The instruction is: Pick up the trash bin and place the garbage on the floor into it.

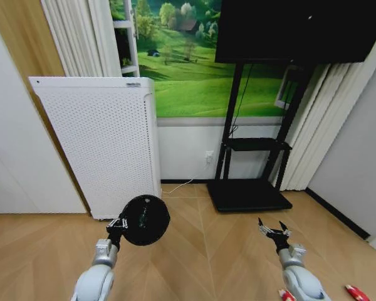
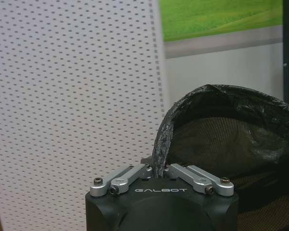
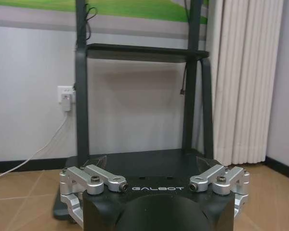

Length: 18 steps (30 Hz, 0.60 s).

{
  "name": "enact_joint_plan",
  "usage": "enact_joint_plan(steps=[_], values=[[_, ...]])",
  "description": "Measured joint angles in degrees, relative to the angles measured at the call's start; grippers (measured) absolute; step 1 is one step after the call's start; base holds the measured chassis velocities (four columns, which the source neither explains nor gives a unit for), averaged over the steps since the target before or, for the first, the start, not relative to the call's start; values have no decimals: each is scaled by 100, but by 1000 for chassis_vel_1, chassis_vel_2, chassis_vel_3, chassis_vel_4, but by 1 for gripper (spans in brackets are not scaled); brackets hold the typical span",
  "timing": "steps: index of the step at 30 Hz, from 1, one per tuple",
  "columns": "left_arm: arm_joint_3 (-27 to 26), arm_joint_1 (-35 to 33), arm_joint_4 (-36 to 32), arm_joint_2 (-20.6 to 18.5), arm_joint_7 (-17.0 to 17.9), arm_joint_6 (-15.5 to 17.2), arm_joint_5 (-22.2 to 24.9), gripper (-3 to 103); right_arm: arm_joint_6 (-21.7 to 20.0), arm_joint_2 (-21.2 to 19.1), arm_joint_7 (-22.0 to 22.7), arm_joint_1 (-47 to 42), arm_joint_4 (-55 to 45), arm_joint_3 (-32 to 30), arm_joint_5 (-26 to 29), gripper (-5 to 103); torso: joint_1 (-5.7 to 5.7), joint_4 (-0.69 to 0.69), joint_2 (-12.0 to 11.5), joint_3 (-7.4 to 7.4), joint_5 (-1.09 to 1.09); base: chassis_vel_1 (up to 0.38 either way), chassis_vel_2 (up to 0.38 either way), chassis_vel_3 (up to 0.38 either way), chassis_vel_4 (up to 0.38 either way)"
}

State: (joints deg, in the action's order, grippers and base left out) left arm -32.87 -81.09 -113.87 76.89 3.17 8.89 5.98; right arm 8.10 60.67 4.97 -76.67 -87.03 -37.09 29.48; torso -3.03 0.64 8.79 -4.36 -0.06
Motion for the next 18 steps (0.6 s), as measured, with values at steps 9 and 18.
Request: enact_joint_plan(steps=[9, 18], values=[[42, -16, 13, 27, -11, -17, -39, 3, 253, 5, -115, -2, 90, 85, 3, 100, 0, 2, 0, 0, 5, -351, -387, 325, 366], [31, -29, 27, 5, -7, -26, -39, 3, 238, -57, -167, -118, -19, 210, -65, 100, 1, -5, 0, 1, 9, -108, -132, 137, 110]])
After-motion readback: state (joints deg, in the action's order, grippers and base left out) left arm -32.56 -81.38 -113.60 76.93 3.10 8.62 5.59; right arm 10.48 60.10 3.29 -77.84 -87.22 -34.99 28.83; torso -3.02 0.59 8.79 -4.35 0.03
